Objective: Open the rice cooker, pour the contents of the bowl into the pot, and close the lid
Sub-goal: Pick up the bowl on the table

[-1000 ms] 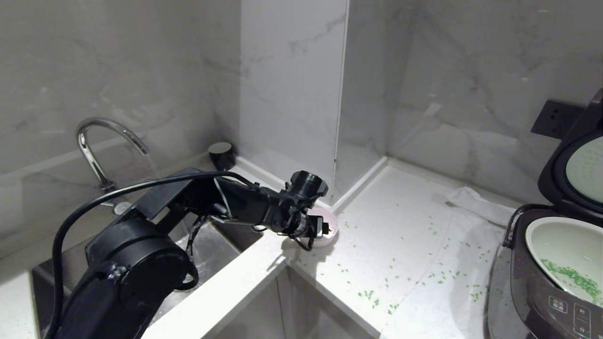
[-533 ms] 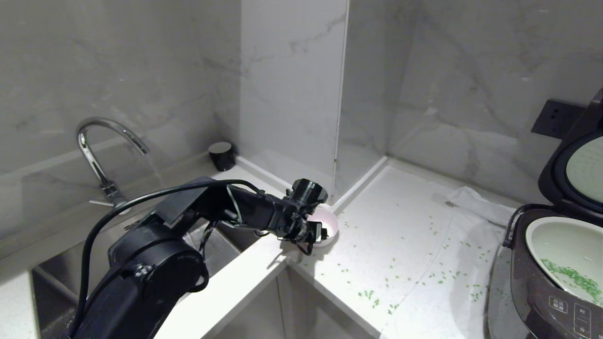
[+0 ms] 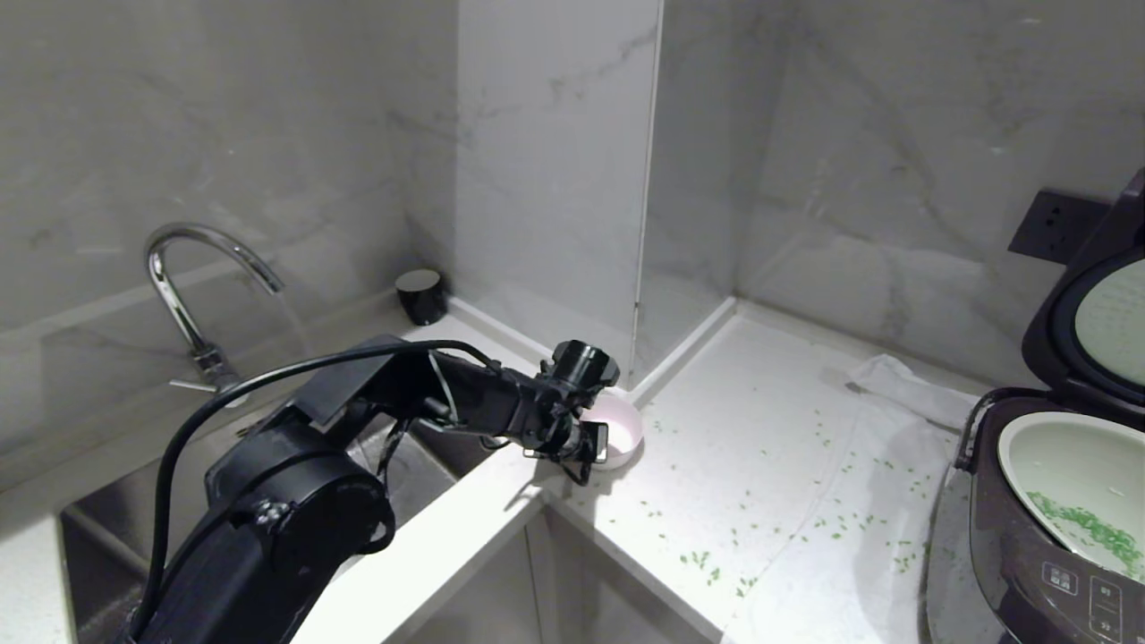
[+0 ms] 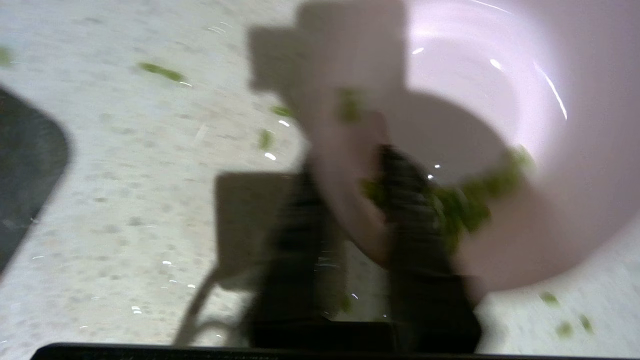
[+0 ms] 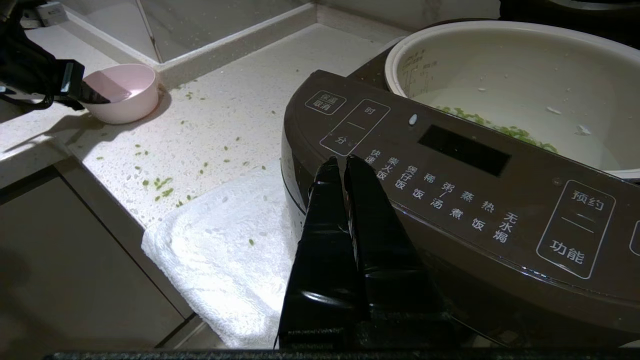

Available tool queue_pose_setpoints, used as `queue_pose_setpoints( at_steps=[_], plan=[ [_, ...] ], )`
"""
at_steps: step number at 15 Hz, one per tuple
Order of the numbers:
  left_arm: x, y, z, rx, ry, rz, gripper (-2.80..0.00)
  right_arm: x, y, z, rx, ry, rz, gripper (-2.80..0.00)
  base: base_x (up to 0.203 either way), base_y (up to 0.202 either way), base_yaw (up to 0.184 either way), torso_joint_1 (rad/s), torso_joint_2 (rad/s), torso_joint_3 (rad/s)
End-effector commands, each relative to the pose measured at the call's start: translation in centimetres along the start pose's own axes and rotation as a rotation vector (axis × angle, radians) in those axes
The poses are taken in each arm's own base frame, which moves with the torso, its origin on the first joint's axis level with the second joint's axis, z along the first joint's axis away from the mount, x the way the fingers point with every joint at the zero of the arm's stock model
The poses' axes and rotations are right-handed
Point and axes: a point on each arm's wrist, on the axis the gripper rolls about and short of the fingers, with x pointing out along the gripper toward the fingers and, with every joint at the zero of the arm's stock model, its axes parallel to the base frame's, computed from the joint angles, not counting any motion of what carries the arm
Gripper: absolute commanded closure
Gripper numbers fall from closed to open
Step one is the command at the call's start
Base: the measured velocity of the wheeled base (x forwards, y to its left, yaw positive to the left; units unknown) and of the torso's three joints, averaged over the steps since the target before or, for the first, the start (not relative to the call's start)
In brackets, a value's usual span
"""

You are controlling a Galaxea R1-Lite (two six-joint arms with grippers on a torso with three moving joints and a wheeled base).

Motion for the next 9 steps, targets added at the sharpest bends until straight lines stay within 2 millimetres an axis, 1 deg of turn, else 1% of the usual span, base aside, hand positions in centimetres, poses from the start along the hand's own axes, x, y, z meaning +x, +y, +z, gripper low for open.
queue_pose_setpoints(
  at_steps=[1,6,9],
  plan=[
    [0.0,0.4,0.1,-0.009,0.002,0.007,0.0,0.0,0.0,0.0,0.0,0.001,0.0,0.0,0.0,0.0,0.0,0.0,0.0,0.0],
    [-0.6,1.4,0.5,-0.024,0.014,0.037,0.0,0.0,0.0,0.0,0.0,0.0,-0.001,0.0,0.0,0.0,0.0,0.0,0.0,0.0],
    [-1.9,2.0,0.9,-0.031,0.011,0.04,0.0,0.0,0.0,0.0,0.0,0.001,0.0,0.0,0.0,0.0,0.0,0.0,0.0,0.0]
  ],
)
